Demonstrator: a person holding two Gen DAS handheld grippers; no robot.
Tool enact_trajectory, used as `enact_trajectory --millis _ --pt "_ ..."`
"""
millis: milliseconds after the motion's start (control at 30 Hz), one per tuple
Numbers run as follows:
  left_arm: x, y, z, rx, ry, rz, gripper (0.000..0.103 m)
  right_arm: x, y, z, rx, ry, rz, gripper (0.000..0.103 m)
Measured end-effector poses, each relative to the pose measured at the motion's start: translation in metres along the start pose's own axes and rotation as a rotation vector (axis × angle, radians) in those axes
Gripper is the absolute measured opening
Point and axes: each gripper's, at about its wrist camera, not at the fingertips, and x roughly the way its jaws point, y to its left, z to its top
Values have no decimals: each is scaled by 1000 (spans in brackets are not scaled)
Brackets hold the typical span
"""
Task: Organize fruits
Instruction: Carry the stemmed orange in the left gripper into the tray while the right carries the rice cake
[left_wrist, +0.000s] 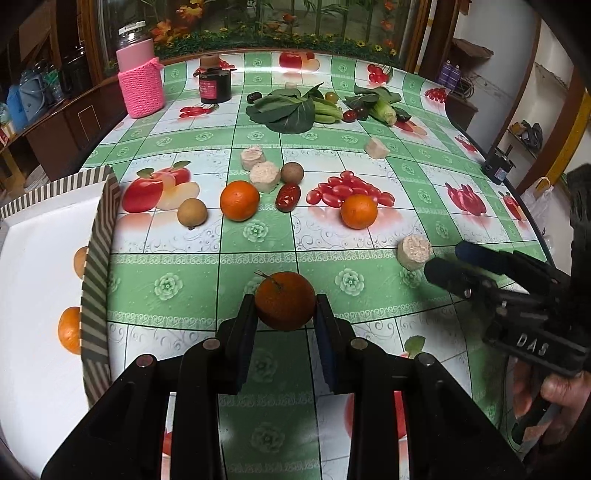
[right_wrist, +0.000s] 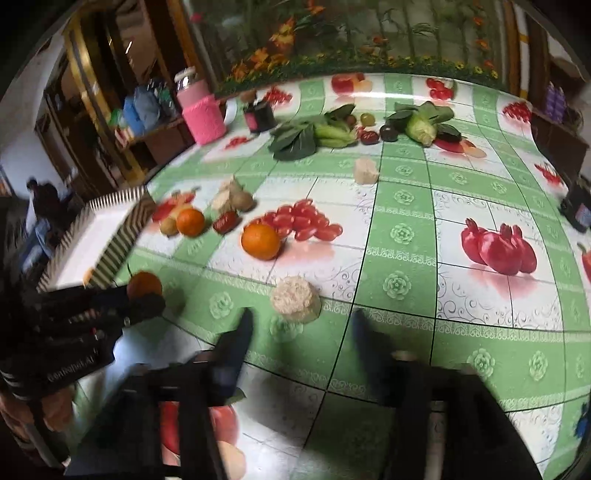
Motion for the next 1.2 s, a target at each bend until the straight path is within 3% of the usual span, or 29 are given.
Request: enact_trajectory --millis 133,200,233,267,633,833,1200 --pt "-6 2 0 -4 -6 -5 28 16 10 11 -67 27 -52 61" --pt "-9 3 0 -6 -10 -6 28 31 14 12 -101 72 -75 47" --pt "-11 6 0 -10 -12 -4 28 35 15 11 -113 80 -79 33" --pt "-12 8 -1 -15 -14 -3 28 34 18 10 -130 67 -98 31" --pt "-41 40 -7 -71 -56 8 28 -3 43 9 -114 6 -26 31" --pt "-68 81 -14 -108 -83 66 28 -10 90 18 -169 -16 78 31" --pt "-86 164 -34 -223 -86 180 28 15 191 22 -314 16 209 31"
